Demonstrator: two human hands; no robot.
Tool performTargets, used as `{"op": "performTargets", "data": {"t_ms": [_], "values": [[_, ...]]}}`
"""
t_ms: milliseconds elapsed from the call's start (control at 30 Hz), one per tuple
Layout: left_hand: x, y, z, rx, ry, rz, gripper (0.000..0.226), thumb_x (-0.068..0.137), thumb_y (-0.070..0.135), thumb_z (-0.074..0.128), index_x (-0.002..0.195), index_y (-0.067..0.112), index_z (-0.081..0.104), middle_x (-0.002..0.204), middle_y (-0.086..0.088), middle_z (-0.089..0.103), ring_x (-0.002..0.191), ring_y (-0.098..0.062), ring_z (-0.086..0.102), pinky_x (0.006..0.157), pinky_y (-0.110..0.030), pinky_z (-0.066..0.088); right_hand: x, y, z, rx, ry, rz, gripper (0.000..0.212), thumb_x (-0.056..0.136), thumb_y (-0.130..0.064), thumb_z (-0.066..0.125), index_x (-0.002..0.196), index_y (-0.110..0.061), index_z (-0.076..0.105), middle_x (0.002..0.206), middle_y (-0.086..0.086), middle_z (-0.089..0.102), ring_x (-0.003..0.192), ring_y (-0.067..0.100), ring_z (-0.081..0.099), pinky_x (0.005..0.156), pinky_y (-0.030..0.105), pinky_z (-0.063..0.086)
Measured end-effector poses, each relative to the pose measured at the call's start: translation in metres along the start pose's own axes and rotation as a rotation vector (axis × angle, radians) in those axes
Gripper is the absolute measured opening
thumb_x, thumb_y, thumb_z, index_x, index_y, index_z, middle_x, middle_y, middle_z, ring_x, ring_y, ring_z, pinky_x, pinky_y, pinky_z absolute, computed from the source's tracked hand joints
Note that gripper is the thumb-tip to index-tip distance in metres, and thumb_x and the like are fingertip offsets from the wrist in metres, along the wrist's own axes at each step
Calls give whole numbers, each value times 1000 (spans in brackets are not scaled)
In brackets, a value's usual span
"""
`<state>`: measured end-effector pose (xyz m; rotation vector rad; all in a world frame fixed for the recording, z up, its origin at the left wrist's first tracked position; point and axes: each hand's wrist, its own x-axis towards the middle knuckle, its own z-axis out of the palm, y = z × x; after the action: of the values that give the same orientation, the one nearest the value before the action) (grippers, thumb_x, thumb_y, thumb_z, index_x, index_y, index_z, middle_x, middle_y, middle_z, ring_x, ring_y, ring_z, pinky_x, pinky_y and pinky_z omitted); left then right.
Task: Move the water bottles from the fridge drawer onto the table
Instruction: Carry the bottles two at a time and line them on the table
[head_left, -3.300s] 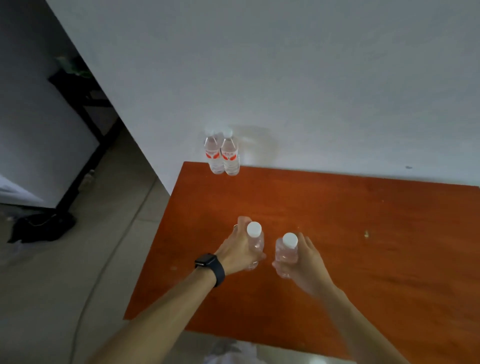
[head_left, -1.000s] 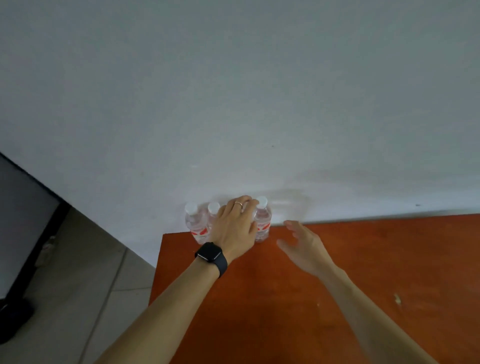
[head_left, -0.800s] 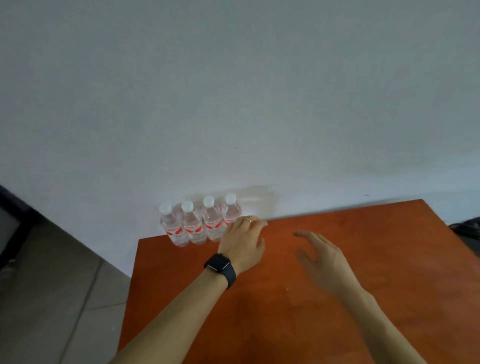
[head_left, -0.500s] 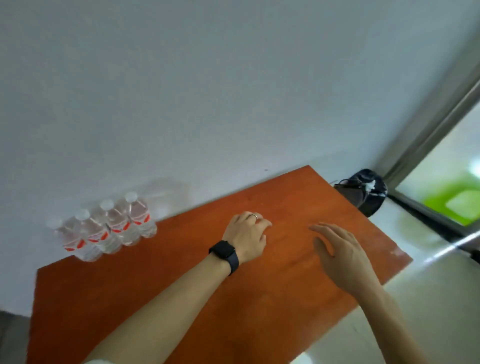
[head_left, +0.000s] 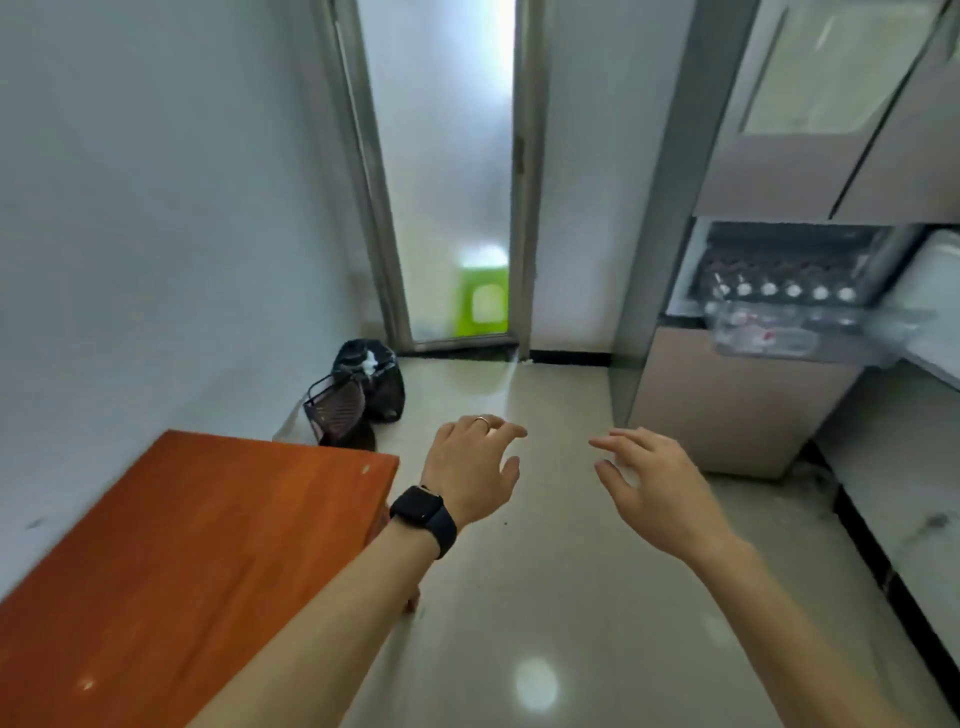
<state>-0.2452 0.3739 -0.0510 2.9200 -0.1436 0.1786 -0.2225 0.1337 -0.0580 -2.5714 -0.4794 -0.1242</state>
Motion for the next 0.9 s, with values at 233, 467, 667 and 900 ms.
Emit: {"op": "performTargets", "data": {"t_ms": [233, 467, 667, 900], "values": [[136, 129, 34, 2, -11, 241, 42, 98, 41, 49, 140, 39, 50, 142, 6, 54, 132, -19, 46, 112, -37, 29, 5, 143, -86, -5, 186, 212, 34, 98, -35, 60, 131, -30, 66, 137, -6, 61, 133, 22, 47, 114, 43, 37], [258, 203, 88, -73, -44, 357, 42, 97, 38, 51, 139, 39, 51, 139, 5, 55, 131, -19, 46, 110, -38, 34, 64, 259, -125, -34, 269, 277, 33, 96, -36, 61, 129, -30, 67, 132, -6, 64, 129, 20, 51, 110, 43, 41], [371, 241, 124, -218, -136, 385, 42, 97, 36, 53, 139, 35, 52, 140, 1, 53, 130, -20, 46, 103, -39, 45, 133, 338, -146, -42, 257, 330, 34, 97, -41, 58, 129, -36, 64, 133, -13, 61, 128, 13, 49, 110, 34, 39], [486, 274, 168, -274, -235, 363, 42, 98, 38, 52, 140, 37, 49, 142, 2, 51, 130, -18, 46, 101, -38, 48, 212, 424, -164, -13, 216, 402, 36, 97, -45, 55, 132, -39, 61, 136, -17, 58, 131, 9, 45, 112, 31, 35]]}}
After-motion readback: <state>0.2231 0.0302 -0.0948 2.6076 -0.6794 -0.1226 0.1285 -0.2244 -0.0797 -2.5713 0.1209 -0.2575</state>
